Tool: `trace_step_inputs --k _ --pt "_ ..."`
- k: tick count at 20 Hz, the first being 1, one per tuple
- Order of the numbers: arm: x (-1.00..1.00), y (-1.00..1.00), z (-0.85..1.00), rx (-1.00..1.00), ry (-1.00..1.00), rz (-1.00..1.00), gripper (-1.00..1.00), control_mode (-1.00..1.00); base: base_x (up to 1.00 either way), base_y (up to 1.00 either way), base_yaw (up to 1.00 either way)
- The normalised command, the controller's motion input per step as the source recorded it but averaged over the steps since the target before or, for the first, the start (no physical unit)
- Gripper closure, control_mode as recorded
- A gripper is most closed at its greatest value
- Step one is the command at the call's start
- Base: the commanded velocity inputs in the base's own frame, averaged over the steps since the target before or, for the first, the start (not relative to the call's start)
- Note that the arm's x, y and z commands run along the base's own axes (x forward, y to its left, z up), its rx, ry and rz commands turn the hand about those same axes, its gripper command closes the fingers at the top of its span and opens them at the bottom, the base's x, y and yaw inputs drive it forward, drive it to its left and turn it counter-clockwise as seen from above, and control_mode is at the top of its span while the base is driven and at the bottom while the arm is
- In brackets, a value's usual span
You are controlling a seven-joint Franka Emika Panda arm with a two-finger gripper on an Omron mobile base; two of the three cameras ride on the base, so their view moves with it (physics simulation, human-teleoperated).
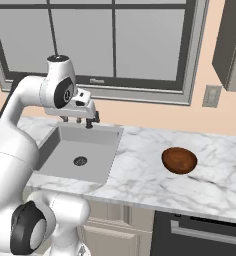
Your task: Rinse each bowl for a few seconds and place them down in the sink or on the counter.
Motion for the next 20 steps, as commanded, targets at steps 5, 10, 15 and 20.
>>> trace_step_inputs --k 5,10,15,20 --pt "-0.11 0.08 0.0 -0.03 -0.04 0.0 -1.0 -1.0 0.0 0.0 0.0" --pt "-0.31 0.14 -0.01 -0.01 -0.06 -0.01 -1.0 -1.0 0.0 0.0 0.0" --pt "-0.33 0.04 -0.1 0.01 0.0 -0.02 -1.0 -1.0 0.0 0.0 0.0" --pt "-0.13 0.0 -0.22 0.0 0.01 0.0 -1.0 -1.0 0.0 0.0 0.0"
